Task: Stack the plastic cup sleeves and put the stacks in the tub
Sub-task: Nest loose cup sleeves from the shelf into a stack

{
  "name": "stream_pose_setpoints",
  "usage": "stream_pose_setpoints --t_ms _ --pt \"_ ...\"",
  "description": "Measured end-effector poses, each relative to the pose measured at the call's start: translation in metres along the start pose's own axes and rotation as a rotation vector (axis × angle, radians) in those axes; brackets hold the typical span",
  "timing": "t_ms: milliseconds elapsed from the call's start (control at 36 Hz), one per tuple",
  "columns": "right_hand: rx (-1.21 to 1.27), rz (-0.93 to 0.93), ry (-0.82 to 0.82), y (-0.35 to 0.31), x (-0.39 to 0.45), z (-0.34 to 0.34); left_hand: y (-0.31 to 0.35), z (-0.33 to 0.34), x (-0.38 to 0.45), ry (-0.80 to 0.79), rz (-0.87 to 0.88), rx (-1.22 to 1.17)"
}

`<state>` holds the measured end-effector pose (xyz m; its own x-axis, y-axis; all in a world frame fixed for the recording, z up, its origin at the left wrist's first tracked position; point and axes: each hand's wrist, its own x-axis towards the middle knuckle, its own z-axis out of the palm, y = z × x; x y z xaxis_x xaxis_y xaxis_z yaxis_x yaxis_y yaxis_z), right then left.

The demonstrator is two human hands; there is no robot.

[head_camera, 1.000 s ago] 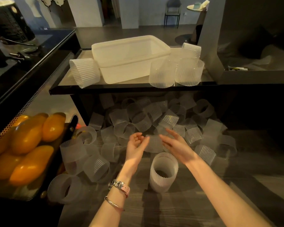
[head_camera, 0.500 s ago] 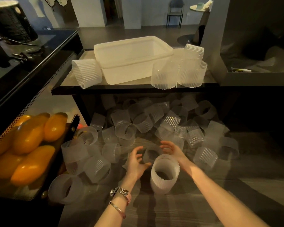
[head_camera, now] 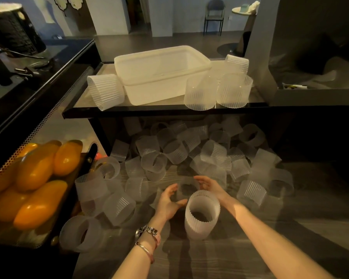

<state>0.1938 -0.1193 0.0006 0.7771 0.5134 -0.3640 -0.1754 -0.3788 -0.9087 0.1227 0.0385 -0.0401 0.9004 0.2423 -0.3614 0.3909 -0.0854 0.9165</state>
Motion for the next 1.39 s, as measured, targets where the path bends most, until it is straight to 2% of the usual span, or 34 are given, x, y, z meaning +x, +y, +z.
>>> stream_pose_setpoints --t_ms 250,361,444,583,667,806,1389 --pt "0.09 -0.108 0.09 -0.055 -0.02 -0.015 0.069 -0.004 -0.026 0.065 0.155 -0.152" --pt "0.107 -0.119 0.127 -0.07 -0.041 -0.011 0.095 -0.008 -0.051 0.0 0.175 -0.105" --pt "0.138 -0.148 0.139 -0.075 -0.056 -0.01 0.103 -0.01 -0.072 -0.084 0.229 -0.158" --pt "0.242 -0.254 0.118 -0.066 -0.082 -0.009 0.094 -0.008 -0.096 -0.174 0.279 -0.168" --pt "0.19 -0.302 0.099 -0.052 -0.094 -0.008 0.081 -0.003 -0.103 -0.138 0.335 -0.064" --pt "0.138 -0.338 0.075 -0.034 -0.106 -0.009 0.066 0.003 -0.114 -0.102 0.371 -0.031" --pt "0.182 -0.221 0.034 -0.007 -0.105 -0.011 0.045 0.008 -0.108 -0.155 0.342 -0.009"
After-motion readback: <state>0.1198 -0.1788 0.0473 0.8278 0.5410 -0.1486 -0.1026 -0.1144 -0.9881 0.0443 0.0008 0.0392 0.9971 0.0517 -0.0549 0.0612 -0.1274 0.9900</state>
